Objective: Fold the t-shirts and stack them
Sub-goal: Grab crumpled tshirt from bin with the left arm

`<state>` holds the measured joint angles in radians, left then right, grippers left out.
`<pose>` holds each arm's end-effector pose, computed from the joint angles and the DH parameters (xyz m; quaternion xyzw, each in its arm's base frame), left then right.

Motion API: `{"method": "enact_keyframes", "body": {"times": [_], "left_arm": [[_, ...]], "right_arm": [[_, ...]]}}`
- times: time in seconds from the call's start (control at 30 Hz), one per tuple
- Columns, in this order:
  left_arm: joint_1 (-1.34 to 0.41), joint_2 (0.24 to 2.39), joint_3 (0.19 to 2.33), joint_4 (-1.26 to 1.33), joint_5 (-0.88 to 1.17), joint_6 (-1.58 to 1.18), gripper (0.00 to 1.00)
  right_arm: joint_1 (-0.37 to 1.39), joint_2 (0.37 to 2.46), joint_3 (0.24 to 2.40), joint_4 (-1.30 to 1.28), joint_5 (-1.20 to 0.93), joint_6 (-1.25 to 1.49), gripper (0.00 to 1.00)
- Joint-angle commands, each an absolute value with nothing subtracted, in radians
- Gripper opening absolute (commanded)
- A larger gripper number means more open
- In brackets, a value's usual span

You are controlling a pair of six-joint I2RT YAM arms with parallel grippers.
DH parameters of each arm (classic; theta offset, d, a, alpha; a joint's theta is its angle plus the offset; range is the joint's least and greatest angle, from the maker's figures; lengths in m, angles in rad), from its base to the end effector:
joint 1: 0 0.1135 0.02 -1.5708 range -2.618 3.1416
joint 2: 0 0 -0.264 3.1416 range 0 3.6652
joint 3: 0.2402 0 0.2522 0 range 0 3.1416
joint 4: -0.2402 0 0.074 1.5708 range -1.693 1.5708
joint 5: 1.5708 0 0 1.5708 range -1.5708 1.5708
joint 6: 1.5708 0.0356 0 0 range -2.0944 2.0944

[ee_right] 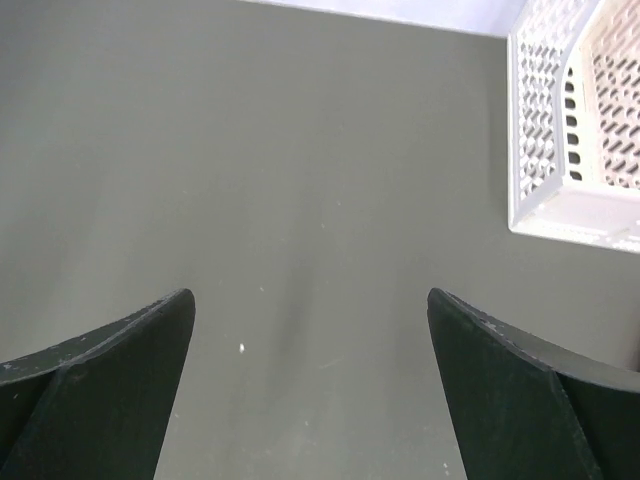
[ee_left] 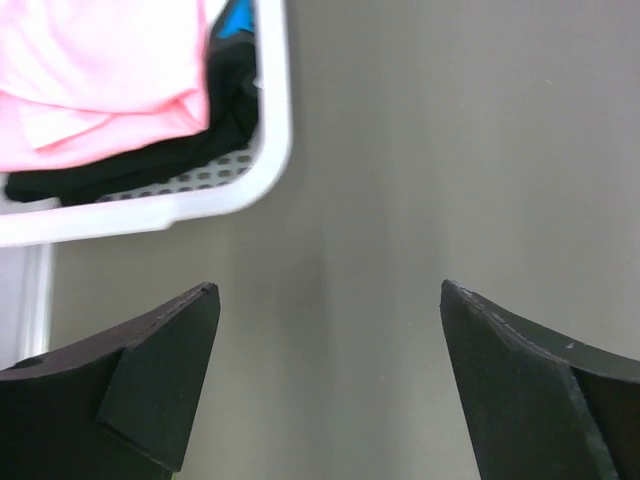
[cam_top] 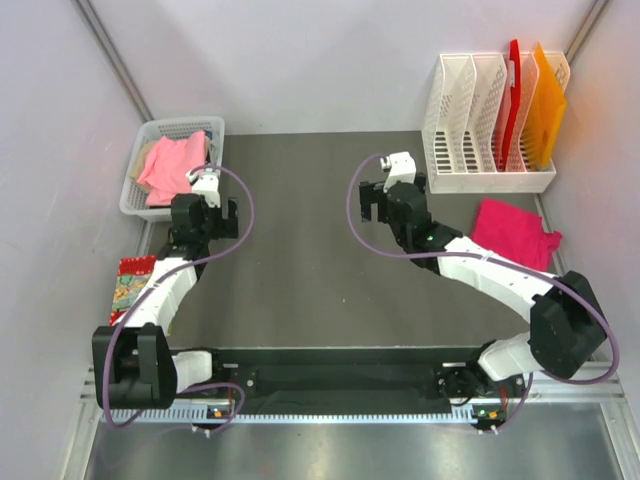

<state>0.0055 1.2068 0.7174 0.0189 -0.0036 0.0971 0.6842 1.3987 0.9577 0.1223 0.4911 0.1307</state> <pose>0.2681 0.0016 0.2483 0.0381 0.8516 0.0283 0.5220 0.2601 0.1905 0.2903 -0.0777 0.7950 0.0444 0.5999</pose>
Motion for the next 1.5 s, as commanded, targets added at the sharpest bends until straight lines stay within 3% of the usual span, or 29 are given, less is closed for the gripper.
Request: {"method": "enact_keyframes", "body": {"times": [0.0,0.3,0.47,0.67,0.8,0.87,1.03,1.3,1.47], "left_arm": [[0.011,1.222,0.790,0.066,-0.098,0.089,0.98],[0.069,1.501,1.013,0.051,-0.152,0.086,0.97],[0.168,1.753,1.218,-0.062,-0.109,0.035,0.94],[0.271,1.910,1.430,-0.112,-0.043,-0.031,0.92],[0.281,1.878,1.431,-0.120,0.104,-0.023,0.91],[0.278,1.809,1.366,-0.106,0.261,-0.008,0.91],[0.226,1.646,1.215,-0.091,0.414,0.081,0.91],[-0.027,1.398,1.023,-0.050,0.293,0.144,0.90],[0.058,1.440,1.101,0.021,0.150,0.055,0.86]], "right_arm": [[0.675,1.398,0.965,0.121,0.522,0.124,1.00],[0.660,1.341,0.813,0.224,0.499,0.225,1.00],[0.660,1.312,0.765,0.270,0.477,0.233,1.00],[0.658,1.273,0.746,0.278,0.454,0.245,1.00],[0.661,1.279,0.755,0.272,0.430,0.242,1.00],[0.660,1.296,0.773,0.261,0.426,0.242,1.00],[0.660,1.337,0.793,0.255,0.426,0.241,1.00],[0.661,1.368,0.795,0.256,0.434,0.239,1.00],[0.663,1.315,0.762,0.276,0.433,0.238,1.00]]}}
